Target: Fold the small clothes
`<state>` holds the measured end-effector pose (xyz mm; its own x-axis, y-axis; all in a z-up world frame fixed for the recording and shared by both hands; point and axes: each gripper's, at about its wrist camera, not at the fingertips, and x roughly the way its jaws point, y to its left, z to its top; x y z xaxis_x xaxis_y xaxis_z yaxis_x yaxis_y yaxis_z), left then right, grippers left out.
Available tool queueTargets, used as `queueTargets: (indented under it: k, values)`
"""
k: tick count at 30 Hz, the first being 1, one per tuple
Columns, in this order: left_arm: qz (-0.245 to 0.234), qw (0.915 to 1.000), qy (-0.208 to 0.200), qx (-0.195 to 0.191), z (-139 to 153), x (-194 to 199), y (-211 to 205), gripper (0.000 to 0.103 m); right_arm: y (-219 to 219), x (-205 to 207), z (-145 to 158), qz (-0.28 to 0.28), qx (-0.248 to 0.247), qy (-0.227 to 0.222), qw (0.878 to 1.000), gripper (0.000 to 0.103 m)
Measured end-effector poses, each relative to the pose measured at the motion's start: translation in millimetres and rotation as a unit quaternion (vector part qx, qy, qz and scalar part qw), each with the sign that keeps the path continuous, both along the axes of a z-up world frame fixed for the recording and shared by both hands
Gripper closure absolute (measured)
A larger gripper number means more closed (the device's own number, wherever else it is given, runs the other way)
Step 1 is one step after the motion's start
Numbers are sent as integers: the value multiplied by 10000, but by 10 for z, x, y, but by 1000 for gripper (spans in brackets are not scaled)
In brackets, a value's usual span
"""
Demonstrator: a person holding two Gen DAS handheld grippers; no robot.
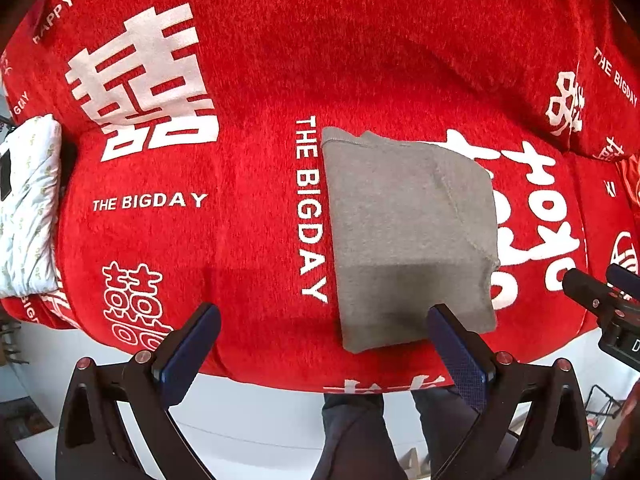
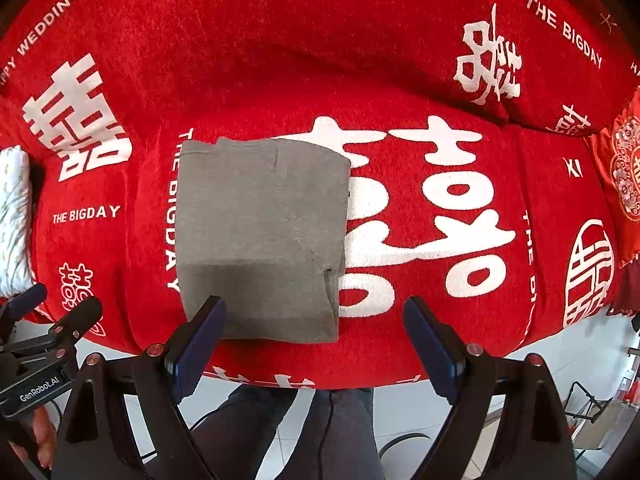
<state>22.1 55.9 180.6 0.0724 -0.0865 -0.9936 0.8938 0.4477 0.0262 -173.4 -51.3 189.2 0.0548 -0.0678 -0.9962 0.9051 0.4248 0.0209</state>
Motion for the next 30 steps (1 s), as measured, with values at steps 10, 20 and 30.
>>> queueTargets:
  k: [10, 20, 30]
  values:
    - [20, 10000, -3, -11, 6, -8, 11, 0, -21, -16, 31, -15, -54, -21, 10000, 11]
    - [4, 10000, 9, -19, 19, -11, 12, 0, -31, 6, 57, -10, -43, -65, 10000, 11]
    - [43, 10000, 13, -27, 33, -25, -2, 0, -54, 19, 64, 5, -38, -75, 10000, 11]
